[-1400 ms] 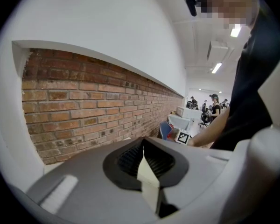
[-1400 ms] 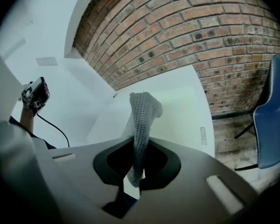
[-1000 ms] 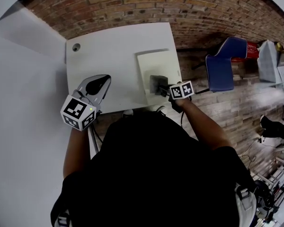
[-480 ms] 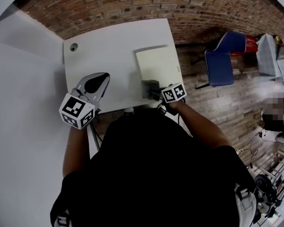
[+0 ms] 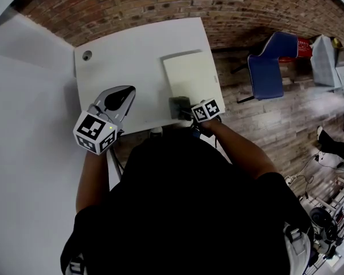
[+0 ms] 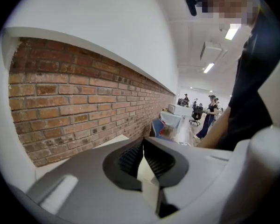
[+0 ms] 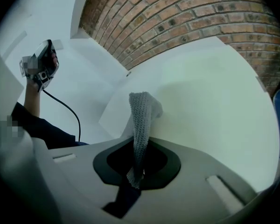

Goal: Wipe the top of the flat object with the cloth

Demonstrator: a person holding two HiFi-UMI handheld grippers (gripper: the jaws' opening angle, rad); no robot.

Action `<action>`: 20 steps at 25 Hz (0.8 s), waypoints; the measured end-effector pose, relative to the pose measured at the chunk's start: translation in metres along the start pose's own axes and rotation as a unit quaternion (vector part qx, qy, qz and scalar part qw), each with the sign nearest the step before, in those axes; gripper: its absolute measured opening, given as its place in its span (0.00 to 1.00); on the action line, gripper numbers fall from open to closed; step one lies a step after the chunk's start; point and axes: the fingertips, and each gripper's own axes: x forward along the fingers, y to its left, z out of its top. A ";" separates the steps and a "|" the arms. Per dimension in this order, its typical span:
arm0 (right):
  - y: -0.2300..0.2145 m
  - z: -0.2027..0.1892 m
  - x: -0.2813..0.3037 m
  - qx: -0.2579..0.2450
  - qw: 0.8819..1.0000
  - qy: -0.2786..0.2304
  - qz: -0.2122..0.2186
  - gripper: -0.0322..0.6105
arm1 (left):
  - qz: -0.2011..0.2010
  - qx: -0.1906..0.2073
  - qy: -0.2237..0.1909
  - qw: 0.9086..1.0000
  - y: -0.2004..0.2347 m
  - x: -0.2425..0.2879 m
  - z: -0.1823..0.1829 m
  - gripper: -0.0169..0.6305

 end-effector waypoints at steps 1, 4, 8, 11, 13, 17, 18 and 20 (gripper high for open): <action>-0.002 -0.001 0.001 0.002 1.000 0.000 -0.002 0.07 | -0.001 0.002 -0.001 1.000 0.000 0.001 0.001 0.03; -0.008 -0.005 0.000 0.008 1.000 0.000 -0.007 0.07 | -0.001 0.005 -0.001 1.000 0.001 0.002 0.002 0.03; -0.015 -0.012 -0.006 0.015 1.000 0.001 -0.015 0.07 | 0.004 0.003 -0.004 1.000 0.001 0.001 0.003 0.03; -0.022 -0.015 -0.010 0.019 1.000 -0.001 -0.021 0.07 | 0.001 0.004 -0.006 1.000 -0.002 0.004 0.003 0.03; -0.027 -0.016 -0.013 0.022 0.999 -0.003 -0.025 0.07 | -0.002 0.006 -0.007 1.000 -0.005 0.006 0.003 0.03; -0.038 -0.020 -0.019 0.025 0.999 -0.004 -0.035 0.07 | -0.008 0.008 -0.008 1.000 -0.012 0.008 0.005 0.03; -0.040 -0.020 -0.021 0.027 0.999 -0.004 -0.037 0.07 | -0.009 0.009 -0.008 1.000 -0.013 0.009 0.005 0.03; -0.047 -0.021 -0.025 0.030 0.999 -0.006 -0.042 0.07 | -0.009 0.010 -0.008 1.000 -0.013 0.011 0.007 0.03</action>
